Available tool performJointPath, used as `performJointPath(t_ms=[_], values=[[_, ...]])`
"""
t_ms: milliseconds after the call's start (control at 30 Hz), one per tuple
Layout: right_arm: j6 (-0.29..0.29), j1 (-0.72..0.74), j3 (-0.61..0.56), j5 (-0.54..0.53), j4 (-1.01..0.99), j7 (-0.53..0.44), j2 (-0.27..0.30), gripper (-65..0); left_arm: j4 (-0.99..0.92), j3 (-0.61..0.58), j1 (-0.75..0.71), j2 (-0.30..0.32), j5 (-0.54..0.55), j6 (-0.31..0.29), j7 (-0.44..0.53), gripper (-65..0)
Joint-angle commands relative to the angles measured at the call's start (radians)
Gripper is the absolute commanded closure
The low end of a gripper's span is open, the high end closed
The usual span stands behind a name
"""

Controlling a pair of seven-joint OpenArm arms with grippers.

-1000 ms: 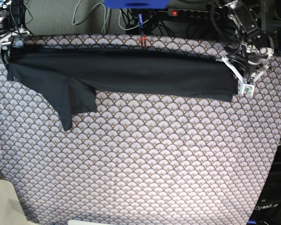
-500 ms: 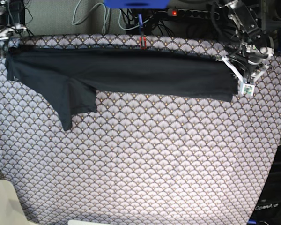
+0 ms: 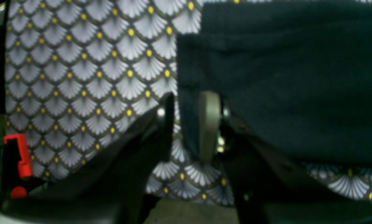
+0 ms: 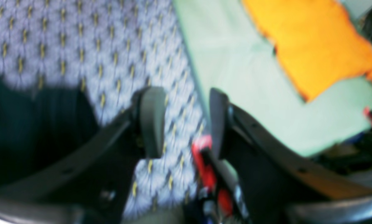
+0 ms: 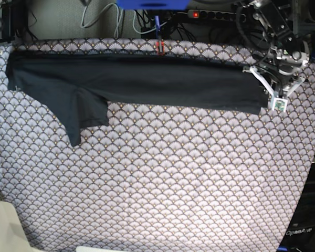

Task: Fold the T-shirt properly
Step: 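Lower the folded hem onto the shirt and hold with both grippers, then release the right gripper and move it to the hanging sleeve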

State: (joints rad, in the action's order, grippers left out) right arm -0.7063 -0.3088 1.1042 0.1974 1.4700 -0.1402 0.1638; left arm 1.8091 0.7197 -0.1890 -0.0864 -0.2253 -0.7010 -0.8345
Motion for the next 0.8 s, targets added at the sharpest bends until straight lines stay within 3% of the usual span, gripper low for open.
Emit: performJointPath(t_ms=[0,100,300,467,567,767], values=[[0.008,0.012,0.006,-0.028,0.03,-0.002,0.021,-28.5,0.016,-0.001,0.006,0.004,0.005,0.003,0.019,-14.8],[0.008,0.038,-0.014,-0.079,0.09,0.087,0.03,-35.2,0.016,-0.002,0.004,0.003,0.005,0.003,0.028,-17.7],[0.008,0.05,-0.171,-0.204,0.255,0.313,0.049,-38.1,0.025,0.005,0.004,-0.002,0.007,0.003,0.03,-39.2],[0.008,0.079,-0.338,-0.326,0.334,0.537,0.087,-38.2,0.025,0.005,0.006,-0.002,0.008,0.003,0.03,-36.5],[0.008,0.148,-0.391,-0.336,0.326,0.669,0.093,-38.3,0.025,0.007,0.007,-0.002,0.008,0.003,0.03,-36.5],[0.008,0.227,-0.55,-0.336,0.309,0.778,0.076,-38.4,0.025,0.01,0.029,0.001,0.008,0.003,0.03,-36.5]])
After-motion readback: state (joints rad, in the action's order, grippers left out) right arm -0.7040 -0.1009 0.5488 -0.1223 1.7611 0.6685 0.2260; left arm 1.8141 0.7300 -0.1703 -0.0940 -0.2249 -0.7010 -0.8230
